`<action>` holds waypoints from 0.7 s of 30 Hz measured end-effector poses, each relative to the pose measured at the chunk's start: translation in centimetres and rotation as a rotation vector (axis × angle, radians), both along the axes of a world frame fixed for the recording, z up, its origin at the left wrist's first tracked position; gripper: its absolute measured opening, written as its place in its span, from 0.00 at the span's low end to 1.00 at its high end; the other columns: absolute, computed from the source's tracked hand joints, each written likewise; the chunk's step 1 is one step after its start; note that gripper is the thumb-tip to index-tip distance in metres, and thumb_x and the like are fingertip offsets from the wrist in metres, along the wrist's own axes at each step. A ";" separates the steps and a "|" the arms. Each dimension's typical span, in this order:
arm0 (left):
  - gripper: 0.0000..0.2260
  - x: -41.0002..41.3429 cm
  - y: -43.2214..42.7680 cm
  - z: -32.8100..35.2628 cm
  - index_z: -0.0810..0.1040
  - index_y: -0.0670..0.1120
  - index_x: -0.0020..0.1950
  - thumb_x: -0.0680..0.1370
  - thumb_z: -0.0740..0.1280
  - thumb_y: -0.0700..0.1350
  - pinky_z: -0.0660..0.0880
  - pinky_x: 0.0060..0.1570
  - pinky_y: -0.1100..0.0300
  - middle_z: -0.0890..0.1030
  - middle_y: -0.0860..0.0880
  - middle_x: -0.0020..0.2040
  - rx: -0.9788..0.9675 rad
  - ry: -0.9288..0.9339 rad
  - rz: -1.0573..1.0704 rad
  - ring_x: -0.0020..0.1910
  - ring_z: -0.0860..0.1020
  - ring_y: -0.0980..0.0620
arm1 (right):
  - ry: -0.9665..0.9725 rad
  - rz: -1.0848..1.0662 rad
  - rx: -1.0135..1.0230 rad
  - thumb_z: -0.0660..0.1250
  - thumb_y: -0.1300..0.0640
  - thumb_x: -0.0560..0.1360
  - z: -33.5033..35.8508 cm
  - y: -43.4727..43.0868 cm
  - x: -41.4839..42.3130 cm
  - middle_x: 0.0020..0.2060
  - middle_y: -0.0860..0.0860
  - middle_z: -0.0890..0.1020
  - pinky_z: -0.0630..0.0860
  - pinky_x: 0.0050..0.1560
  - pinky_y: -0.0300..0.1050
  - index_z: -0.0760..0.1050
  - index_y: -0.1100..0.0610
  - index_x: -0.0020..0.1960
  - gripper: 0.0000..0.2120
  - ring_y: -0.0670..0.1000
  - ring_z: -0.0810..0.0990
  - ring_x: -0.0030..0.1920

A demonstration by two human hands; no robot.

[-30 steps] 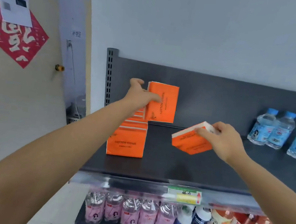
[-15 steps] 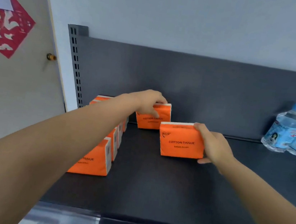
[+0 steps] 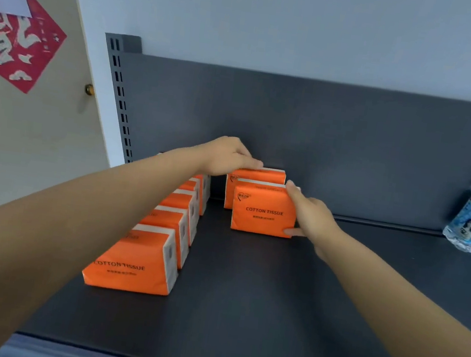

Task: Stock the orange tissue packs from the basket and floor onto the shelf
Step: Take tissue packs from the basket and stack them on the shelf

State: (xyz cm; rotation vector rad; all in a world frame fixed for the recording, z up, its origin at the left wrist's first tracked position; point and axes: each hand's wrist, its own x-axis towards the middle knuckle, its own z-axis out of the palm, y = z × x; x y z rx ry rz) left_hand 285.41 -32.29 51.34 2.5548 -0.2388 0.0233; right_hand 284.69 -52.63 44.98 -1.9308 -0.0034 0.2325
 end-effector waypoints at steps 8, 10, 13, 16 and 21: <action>0.24 -0.3 0.8 -0.6 0.77 0.49 0.66 0.71 0.75 0.50 0.71 0.67 0.51 0.79 0.53 0.63 0.142 0.010 -0.094 0.62 0.76 0.53 | 0.042 -0.021 0.087 0.53 0.30 0.74 0.0 3.2 0.8 0.64 0.53 0.75 0.78 0.59 0.53 0.64 0.58 0.71 0.38 0.51 0.80 0.38; 0.23 -0.7 0.6 -0.4 0.77 0.48 0.67 0.72 0.74 0.50 0.71 0.66 0.52 0.79 0.52 0.63 0.171 0.001 -0.107 0.62 0.76 0.53 | 0.052 -0.011 0.092 0.52 0.30 0.75 0.0 3.1 0.8 0.63 0.53 0.75 0.78 0.59 0.53 0.65 0.57 0.70 0.37 0.53 0.81 0.41; 0.25 -1.1 0.1 -0.3 0.73 0.49 0.70 0.74 0.72 0.50 0.70 0.67 0.54 0.76 0.51 0.67 0.244 -0.008 -0.098 0.65 0.74 0.51 | 0.063 0.036 0.154 0.53 0.31 0.75 -0.1 2.8 0.8 0.63 0.53 0.76 0.77 0.60 0.52 0.67 0.56 0.68 0.34 0.53 0.80 0.46; 0.29 -1.8 -0.3 -0.2 0.67 0.49 0.74 0.74 0.72 0.52 0.66 0.70 0.55 0.70 0.50 0.72 0.293 -0.034 -0.076 0.70 0.68 0.51 | 0.042 0.024 0.131 0.54 0.32 0.75 -0.1 2.4 0.0 0.61 0.52 0.77 0.78 0.59 0.51 0.69 0.57 0.66 0.33 0.53 0.80 0.50; 0.31 -4.4 -0.6 0.4 0.64 0.48 0.75 0.76 0.68 0.57 0.61 0.73 0.55 0.66 0.51 0.75 0.299 -0.114 -0.095 0.74 0.63 0.52 | -0.116 -0.103 -0.132 0.58 0.36 0.75 1.5 1.5 -3.2 0.68 0.55 0.71 0.71 0.64 0.56 0.60 0.59 0.73 0.36 0.57 0.72 0.65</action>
